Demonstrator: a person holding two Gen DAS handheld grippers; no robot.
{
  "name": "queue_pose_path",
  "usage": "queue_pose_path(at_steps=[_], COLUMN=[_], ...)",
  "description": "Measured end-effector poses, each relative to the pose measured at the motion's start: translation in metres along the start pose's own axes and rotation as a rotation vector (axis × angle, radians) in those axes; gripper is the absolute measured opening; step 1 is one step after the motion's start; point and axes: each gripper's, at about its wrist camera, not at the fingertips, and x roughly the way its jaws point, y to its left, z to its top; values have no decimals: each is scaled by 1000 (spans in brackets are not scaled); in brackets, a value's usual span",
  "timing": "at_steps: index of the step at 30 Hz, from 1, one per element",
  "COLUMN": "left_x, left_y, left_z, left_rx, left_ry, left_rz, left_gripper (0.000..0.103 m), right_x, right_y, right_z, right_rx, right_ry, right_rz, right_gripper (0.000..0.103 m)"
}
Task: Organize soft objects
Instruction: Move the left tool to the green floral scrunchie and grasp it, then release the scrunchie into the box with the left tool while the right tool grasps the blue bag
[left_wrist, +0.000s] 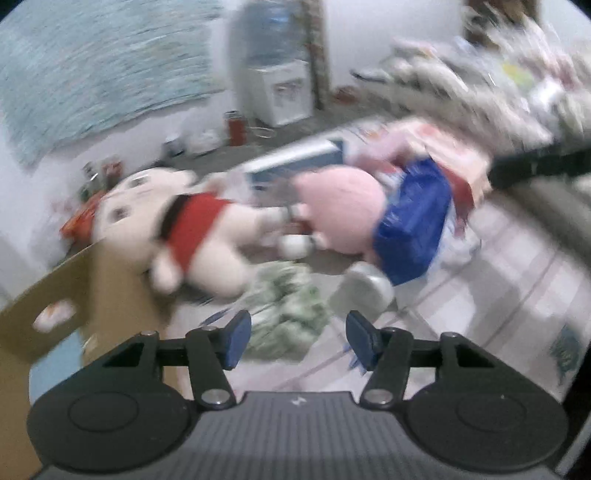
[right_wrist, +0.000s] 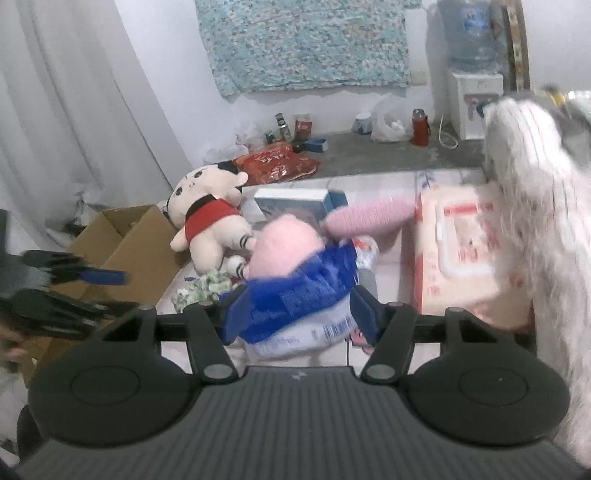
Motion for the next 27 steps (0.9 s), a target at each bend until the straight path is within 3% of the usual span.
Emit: queue_pose_path(at_steps=[4, 5, 6, 7, 10, 14, 18, 22, 24, 27], left_x=[56, 68, 82, 89, 99, 74, 11, -64, -86, -90], left_y=[-29, -30, -29, -30, -25, -15, 5, 42, 66, 98], left_z=[6, 5, 5, 3, -1, -1, 7, 7, 4, -10], left_rx=[108, 106, 94, 79, 34, -29, -94, -167, -214, -236], left_ry=[43, 62, 81, 91, 87, 50, -50, -172, -169, -134], left_rz=[11, 11, 18, 17, 27, 24, 31, 126, 151, 297], left_gripper=[50, 43, 23, 16, 11, 10, 11, 11, 11, 12], right_x=[9, 11, 13, 14, 19, 26, 29, 32, 36, 43], right_y=[-10, -11, -10, -8, -5, 9, 22, 34, 41, 49], right_z=[-12, -14, -15, -14, -11, -6, -4, -6, -8, -11], right_rx=[1, -9, -15, -13, 0, -22, -29, -34, -35, -18], right_ry=[-4, -1, -2, -4, -12, -13, -18, -12, -2, 16], right_rz=[29, 33, 37, 40, 63, 80, 91, 109, 120, 147], right_gripper=[63, 63, 63, 63, 63, 63, 63, 63, 63, 63])
